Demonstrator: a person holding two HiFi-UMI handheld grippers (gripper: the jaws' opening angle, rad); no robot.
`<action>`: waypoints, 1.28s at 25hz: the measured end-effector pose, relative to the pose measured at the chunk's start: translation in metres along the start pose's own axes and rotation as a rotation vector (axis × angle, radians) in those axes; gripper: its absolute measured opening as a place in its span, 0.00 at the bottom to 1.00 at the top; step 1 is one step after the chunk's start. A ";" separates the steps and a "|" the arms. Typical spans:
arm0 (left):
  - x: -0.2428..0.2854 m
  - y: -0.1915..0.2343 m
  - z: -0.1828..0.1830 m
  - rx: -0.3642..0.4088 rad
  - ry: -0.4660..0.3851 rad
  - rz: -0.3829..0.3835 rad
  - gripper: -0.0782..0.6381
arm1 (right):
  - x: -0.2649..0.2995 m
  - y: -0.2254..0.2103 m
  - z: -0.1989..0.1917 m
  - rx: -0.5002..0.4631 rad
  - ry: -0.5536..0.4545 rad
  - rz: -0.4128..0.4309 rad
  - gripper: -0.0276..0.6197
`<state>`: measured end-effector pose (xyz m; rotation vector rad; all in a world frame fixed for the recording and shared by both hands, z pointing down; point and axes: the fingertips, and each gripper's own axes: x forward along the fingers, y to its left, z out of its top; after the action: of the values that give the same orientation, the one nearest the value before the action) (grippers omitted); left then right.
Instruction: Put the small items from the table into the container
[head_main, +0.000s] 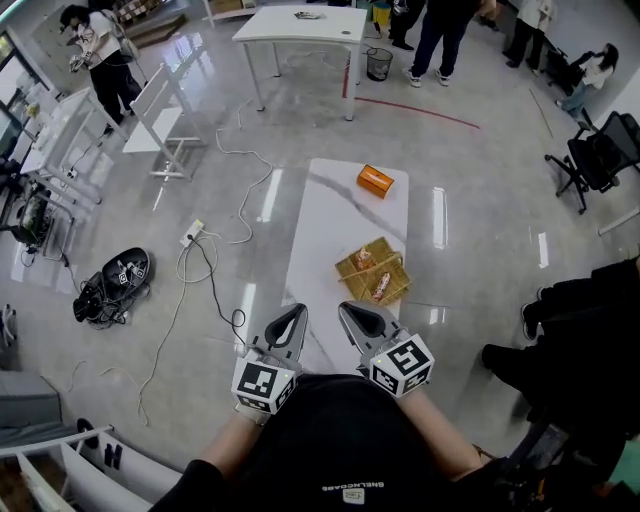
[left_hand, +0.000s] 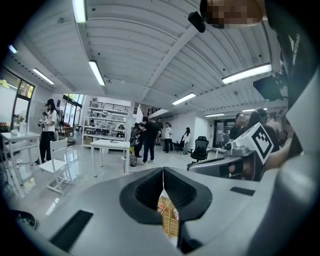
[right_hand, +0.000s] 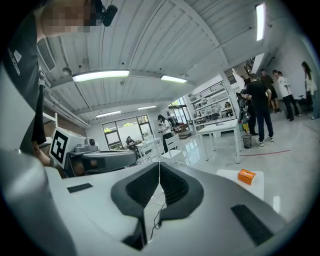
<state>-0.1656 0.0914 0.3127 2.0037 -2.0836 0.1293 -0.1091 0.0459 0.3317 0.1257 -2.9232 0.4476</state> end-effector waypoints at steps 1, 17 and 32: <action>-0.003 0.000 -0.002 -0.003 0.005 0.007 0.12 | 0.001 0.003 -0.001 0.001 -0.001 0.007 0.06; -0.013 -0.001 -0.016 -0.022 0.038 -0.002 0.12 | 0.009 0.022 -0.010 -0.040 0.014 0.034 0.06; -0.016 -0.005 -0.026 -0.017 0.079 -0.035 0.12 | 0.003 0.021 -0.014 -0.025 0.013 -0.002 0.06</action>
<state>-0.1570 0.1129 0.3338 1.9913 -1.9938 0.1803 -0.1121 0.0697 0.3397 0.1217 -2.9148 0.4095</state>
